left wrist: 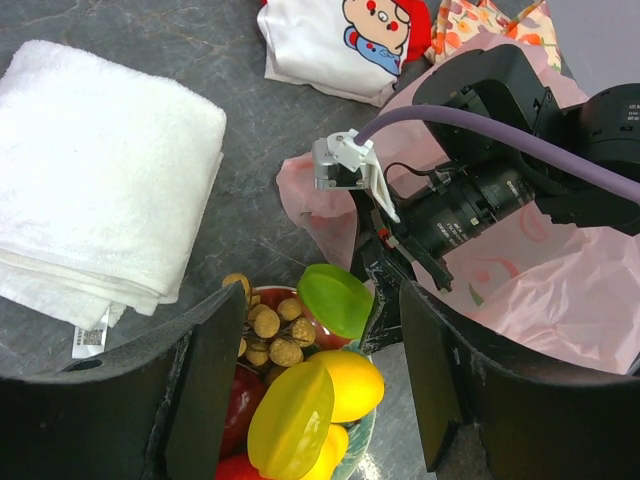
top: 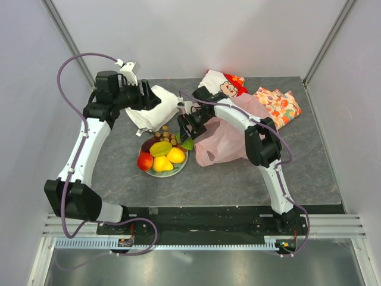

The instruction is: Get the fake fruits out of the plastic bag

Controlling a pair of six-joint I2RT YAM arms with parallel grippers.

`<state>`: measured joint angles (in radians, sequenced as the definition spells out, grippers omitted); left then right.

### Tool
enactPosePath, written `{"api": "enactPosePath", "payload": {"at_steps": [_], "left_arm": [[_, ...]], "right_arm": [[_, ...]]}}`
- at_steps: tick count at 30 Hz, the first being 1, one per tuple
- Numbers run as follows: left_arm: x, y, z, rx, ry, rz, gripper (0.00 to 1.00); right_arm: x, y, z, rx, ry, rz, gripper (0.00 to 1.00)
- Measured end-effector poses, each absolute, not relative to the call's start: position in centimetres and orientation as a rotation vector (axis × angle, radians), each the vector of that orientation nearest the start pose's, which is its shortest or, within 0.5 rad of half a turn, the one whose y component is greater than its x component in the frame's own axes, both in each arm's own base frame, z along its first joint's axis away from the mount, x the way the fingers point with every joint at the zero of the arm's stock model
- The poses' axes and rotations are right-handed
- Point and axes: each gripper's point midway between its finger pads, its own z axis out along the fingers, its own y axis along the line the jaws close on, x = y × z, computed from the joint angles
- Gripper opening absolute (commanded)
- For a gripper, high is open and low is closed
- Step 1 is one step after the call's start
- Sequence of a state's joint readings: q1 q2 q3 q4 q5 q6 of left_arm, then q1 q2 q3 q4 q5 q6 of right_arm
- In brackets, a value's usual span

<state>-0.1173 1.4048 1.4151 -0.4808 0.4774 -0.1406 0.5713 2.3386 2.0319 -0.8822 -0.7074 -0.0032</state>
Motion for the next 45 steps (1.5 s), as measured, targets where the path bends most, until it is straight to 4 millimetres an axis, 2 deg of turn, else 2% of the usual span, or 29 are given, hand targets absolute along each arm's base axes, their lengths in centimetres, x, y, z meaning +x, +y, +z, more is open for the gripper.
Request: {"api": "enactPosePath", "payload": {"at_steps": [5, 6, 8, 14, 21, 28, 29, 31, 32, 38, 39, 40, 45], "left_arm": [[39.4, -13.3, 29.3, 0.277, 2.035, -0.649, 0.70], [39.4, -13.3, 29.3, 0.277, 2.036, -0.650, 0.70], [39.4, -13.3, 29.3, 0.277, 2.035, -0.650, 0.70], [39.5, -13.4, 29.4, 0.280, 2.032, -0.653, 0.70], [39.8, -13.4, 29.1, 0.279, 2.039, -0.655, 0.70], [39.9, -13.4, 28.8, 0.277, 2.047, -0.656, 0.70], [40.0, -13.4, 28.8, 0.277, 2.048, -0.656, 0.70], [40.0, -13.4, 28.7, 0.277, 2.051, -0.656, 0.70], [40.0, -13.4, 28.6, 0.276, 2.051, -0.656, 0.70], [40.4, -13.5, 28.7, 0.277, 2.050, -0.656, 0.70], [40.4, -13.5, 28.7, 0.277, 2.050, -0.656, 0.70], [40.4, -13.5, 28.7, 0.277, 2.051, -0.656, 0.70], [40.5, -13.6, 28.6, 0.279, 2.053, -0.658, 0.70]], "right_arm": [[35.0, 36.3, 7.4, -0.977, 2.604, 1.130, 0.72], [34.9, 36.4, 7.3, -0.981, 2.604, 1.131, 0.64], [34.8, 36.4, 7.3, -0.988, 2.600, 1.131, 0.55], [34.8, 36.5, 7.3, -1.017, 2.581, 1.139, 0.45], [34.8, 36.5, 7.4, -1.086, 2.525, 1.153, 0.42], [35.3, 36.7, 7.5, -1.170, 2.421, 1.178, 0.47], [35.2, 36.7, 7.4, -1.178, 2.414, 1.185, 0.52], [35.1, 36.8, 7.3, -1.187, 2.396, 1.204, 0.57], [35.2, 36.7, 7.3, -1.188, 2.392, 1.209, 0.63], [34.6, 36.3, 6.4, -1.191, 2.419, 1.215, 0.78], [34.6, 36.3, 6.4, -1.189, 2.421, 1.215, 0.94], [34.6, 36.3, 6.4, -1.188, 2.421, 1.216, 0.98], [34.6, 36.4, 6.4, -1.185, 2.422, 1.216, 0.98]]}}
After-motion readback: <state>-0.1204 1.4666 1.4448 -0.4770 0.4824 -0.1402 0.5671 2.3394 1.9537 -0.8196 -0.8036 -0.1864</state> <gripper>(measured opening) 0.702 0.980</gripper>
